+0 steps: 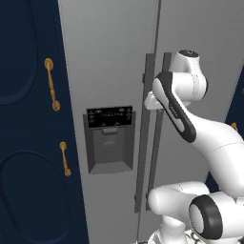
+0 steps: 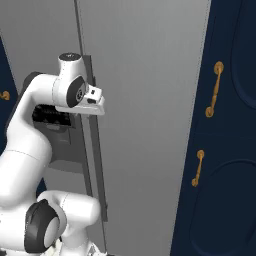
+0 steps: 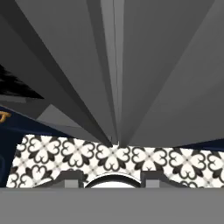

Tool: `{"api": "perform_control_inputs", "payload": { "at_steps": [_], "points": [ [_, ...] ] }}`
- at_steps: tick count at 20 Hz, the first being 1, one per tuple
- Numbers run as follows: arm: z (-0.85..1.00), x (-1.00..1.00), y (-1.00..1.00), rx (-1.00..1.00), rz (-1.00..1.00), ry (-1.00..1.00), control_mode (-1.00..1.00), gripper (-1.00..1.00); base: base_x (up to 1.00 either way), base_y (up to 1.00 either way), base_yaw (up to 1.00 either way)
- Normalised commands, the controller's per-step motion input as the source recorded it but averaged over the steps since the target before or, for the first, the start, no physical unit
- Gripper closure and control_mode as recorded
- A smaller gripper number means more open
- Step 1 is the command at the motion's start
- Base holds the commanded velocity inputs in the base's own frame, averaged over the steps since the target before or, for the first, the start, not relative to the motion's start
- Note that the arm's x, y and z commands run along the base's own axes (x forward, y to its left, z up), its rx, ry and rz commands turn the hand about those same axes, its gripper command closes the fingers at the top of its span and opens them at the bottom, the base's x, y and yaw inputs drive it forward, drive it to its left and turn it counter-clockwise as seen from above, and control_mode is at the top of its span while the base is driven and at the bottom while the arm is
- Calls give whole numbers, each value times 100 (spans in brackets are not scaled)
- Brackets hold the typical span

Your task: Take the strawberry from the fridge and place it on top of the pancake, located on the dining counter.

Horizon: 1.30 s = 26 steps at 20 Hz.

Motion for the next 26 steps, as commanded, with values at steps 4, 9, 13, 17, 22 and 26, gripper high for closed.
{"api": "perform_control_inputs", "payload": {
  "at_steps": [4,9,13,17,22,26],
  "points": [
    [0,0,0,0,0,0,100,-100,-2,0,0],
    [0,0,0,0,0,0,100,-100,-30,16,0],
    [0,0,0,0,0,0,100,-100,-55,42,0],
    [0,0,0,0,0,0,100,-100,-59,34,0],
    [0,0,0,0,0,0,100,-100,-58,-24,-1],
    [0,0,0,0,0,0,100,-100,-37,-25,0]
  ]
}}
